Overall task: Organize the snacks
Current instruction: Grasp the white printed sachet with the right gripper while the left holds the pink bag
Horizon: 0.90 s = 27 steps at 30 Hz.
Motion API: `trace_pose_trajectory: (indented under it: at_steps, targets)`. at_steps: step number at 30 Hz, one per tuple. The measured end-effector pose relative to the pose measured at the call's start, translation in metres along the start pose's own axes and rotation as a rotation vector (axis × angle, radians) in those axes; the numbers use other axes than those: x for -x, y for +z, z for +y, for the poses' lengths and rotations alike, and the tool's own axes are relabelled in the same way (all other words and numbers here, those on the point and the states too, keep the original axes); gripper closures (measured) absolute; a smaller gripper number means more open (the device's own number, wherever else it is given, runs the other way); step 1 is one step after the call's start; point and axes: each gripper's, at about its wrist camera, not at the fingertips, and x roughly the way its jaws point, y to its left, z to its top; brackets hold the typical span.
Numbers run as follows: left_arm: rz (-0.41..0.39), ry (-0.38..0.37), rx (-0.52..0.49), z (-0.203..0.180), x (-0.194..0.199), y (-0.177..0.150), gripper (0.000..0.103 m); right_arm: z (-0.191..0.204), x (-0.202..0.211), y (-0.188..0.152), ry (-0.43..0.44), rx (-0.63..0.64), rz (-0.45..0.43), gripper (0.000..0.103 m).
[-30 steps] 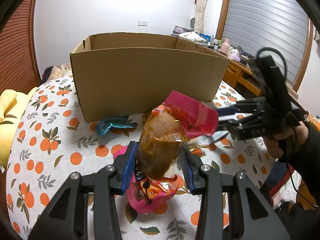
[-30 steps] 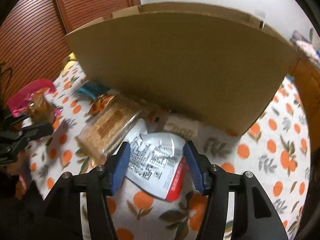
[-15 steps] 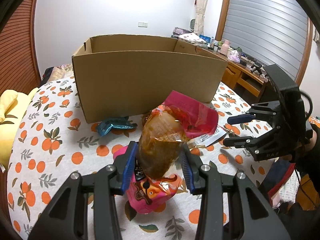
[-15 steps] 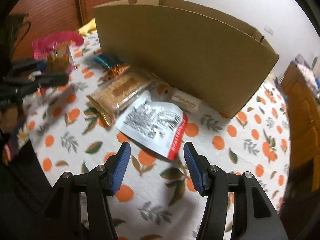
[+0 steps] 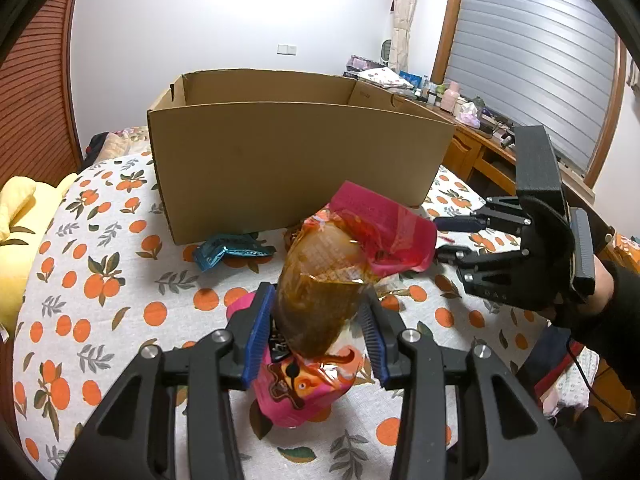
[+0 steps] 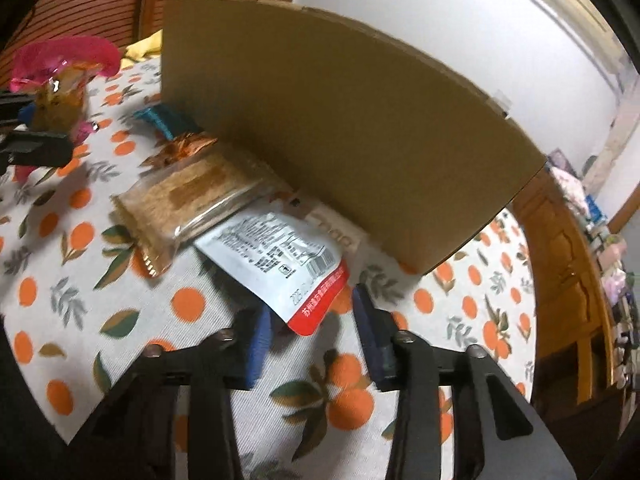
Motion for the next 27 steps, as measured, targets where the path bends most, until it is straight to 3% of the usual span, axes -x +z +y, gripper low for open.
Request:
trace_pose_trajectory:
  at_steps: [5,15,20,27]
  targets:
    - [0.000,-0.003,-0.003,0.000,0.000,0.000,0.062,-0.006,0.003,0.008,0.019,-0.025,-0.045,0.080]
    - [0.002,-0.006,0.000,-0.001,-0.001,0.000,0.062,0.006,0.005,0.020,0.035,0.070,-0.063,0.080]
    - [0.003,-0.006,0.003,0.001,0.000,-0.001,0.062,0.013,0.011,0.020,0.030,0.111,-0.070,0.072]
    - [0.008,-0.008,0.003,0.000,-0.001,-0.001,0.062,0.027,0.010,0.020,-0.009,0.196,-0.072,0.068]
